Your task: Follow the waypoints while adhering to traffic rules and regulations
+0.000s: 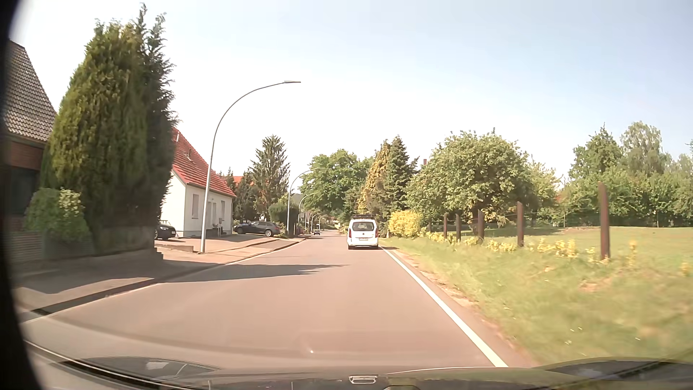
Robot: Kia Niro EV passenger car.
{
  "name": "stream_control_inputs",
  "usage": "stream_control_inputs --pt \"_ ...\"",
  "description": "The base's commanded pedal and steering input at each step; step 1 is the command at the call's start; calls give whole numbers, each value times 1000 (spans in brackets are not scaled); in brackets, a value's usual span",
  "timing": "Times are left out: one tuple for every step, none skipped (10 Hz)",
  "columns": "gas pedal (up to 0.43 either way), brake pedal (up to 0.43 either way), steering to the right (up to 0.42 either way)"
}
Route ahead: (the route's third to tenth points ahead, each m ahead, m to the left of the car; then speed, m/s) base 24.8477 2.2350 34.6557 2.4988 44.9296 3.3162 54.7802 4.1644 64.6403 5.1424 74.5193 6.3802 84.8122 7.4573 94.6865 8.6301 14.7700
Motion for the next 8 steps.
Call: stream_control_inputs --pt "138 0 -5" --pt "138 0 -5" --pt "138 0 -6" --pt "138 0 -7" --pt "138 0 -8" --pt "130 0 -8" --pt "130 0 -9" --pt "130 0 -10"
